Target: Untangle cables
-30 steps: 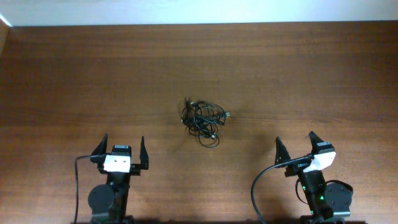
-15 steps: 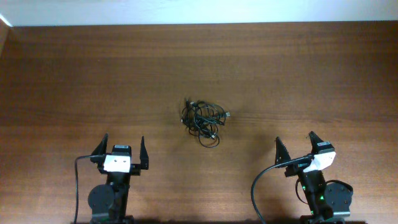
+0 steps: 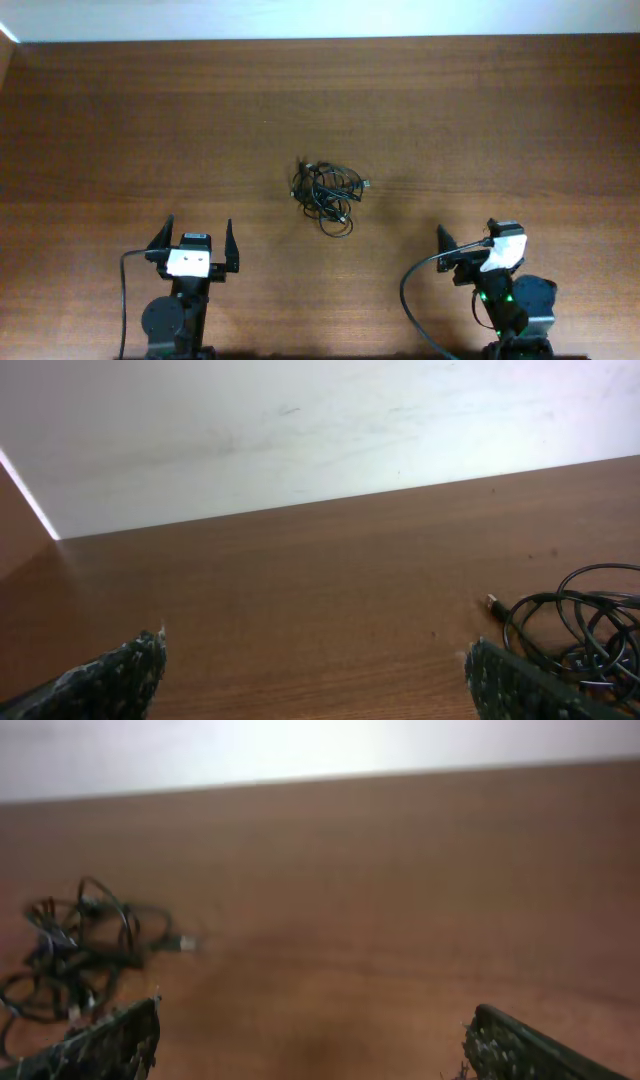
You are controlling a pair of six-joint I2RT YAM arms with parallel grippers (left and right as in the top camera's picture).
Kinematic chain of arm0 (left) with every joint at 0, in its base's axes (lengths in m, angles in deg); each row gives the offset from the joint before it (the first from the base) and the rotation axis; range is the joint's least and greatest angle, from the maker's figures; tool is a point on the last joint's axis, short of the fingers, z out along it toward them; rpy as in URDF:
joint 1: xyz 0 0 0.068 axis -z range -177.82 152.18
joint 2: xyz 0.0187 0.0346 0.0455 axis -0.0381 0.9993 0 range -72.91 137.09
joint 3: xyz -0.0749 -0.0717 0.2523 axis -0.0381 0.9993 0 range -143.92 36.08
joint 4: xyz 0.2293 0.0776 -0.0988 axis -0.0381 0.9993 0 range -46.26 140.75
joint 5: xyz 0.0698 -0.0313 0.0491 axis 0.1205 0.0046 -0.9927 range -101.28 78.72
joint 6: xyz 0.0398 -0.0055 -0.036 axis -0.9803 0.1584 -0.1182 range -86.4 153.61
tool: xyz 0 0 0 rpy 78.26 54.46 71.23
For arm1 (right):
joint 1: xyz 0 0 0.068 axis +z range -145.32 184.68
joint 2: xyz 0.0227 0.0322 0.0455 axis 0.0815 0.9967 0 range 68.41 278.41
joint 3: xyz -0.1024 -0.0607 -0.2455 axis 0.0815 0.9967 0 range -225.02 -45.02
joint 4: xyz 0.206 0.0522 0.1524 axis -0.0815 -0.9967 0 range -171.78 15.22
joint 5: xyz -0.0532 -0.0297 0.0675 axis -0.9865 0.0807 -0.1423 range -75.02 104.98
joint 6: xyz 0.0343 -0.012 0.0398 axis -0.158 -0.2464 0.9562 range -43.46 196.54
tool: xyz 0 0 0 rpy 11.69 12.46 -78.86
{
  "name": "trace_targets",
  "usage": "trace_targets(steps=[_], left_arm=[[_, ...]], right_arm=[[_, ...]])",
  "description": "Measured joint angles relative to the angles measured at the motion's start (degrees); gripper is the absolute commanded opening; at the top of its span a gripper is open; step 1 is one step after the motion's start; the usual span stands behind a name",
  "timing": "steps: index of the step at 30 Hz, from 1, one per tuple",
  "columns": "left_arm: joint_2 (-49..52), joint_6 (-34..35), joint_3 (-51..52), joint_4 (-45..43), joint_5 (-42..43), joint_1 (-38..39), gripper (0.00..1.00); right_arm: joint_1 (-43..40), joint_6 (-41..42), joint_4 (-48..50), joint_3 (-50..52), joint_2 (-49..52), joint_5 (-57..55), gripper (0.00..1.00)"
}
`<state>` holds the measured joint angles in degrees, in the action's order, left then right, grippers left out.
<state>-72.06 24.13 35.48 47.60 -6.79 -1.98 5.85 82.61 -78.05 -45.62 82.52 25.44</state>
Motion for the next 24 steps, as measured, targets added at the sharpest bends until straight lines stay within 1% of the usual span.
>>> trace_targets(steps=[7,11,20,24], left_arm=[[0.00,0.00,0.00,0.02,0.00,0.00,0.99],[0.00,0.00,0.00,0.02,-0.02,0.00,0.99],[0.00,-0.02,0.00,0.00,0.00,1.11,0.99],[0.00,0.00,0.00,0.02,0.00,1.11,0.99]], right_arm=[[0.00,-0.02,-0.02,0.00,12.13,0.00,0.99],[0.00,-0.02,-0.04,0.02,16.85,0.00,0.99],[0.00,0.00,-0.11,0.00,25.46,0.00,0.99],[0.00,-0.15,0.33,0.00,26.99,0.00,0.99]])
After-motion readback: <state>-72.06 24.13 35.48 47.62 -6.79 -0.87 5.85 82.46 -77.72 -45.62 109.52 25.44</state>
